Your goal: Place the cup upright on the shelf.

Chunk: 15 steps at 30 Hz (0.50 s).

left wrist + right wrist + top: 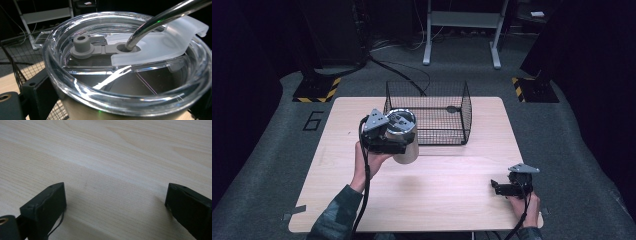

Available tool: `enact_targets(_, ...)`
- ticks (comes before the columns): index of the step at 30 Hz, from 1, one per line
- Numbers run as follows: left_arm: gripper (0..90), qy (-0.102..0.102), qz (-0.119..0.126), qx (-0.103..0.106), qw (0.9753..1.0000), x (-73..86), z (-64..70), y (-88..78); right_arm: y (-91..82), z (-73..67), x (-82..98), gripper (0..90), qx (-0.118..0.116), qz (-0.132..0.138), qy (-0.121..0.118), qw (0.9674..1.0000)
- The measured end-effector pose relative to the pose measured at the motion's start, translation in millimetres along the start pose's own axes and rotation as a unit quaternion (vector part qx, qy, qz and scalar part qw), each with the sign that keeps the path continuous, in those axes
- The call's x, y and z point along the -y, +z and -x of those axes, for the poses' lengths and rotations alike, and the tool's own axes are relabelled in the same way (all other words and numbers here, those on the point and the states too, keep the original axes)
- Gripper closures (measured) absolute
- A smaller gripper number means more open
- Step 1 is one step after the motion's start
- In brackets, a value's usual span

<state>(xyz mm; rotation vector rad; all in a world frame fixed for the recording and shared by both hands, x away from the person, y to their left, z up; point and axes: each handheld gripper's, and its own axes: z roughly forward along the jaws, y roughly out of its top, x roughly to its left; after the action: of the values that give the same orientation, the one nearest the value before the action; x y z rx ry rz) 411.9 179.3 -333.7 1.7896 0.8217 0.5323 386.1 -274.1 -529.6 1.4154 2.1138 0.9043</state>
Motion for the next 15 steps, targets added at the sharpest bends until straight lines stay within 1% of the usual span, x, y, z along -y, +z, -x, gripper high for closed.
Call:
enact_targets(1,4.1,0.000,-0.001,0.002,1.0000,-2.3,0.2,1.0,0.0,-0.1,0.0,3.0,0.000,0.000,0.001,1.0000)
enact_targets(3,4.1,0.004,-0.001,0.000,1.0000,-6.5,-1.0,3.2,0.0,0.0,0.0,3.0,0.000,0.000,0.000,1.0000)
enact_targets(6,4.1,0.000,0.002,0.001,1.0000,-11.7,-2.2,6.1,0.0,0.0,0.0,3.0,0.000,0.000,0.000,1.0000)
enact_targets(7,4.1,0.004,0.001,0.002,1.0000,-13.7,-3.3,6.8,0.0,0.0,0.0,3.0,0.000,0.000,0.000,1.0000)
enact_targets(10,4.1,0.007,0.002,-0.003,1.0000,-19.8,-4.6,9.7,0.0,0.0,0.0,3.0,0.000,0.000,0.000,1.0000)
enact_targets(15,4.1,0.003,0.006,-0.003,1.0000,-27.5,-10.5,13.4,0.0,0.0,0.0,3.0,0.000,0.000,0.000,1.0000)
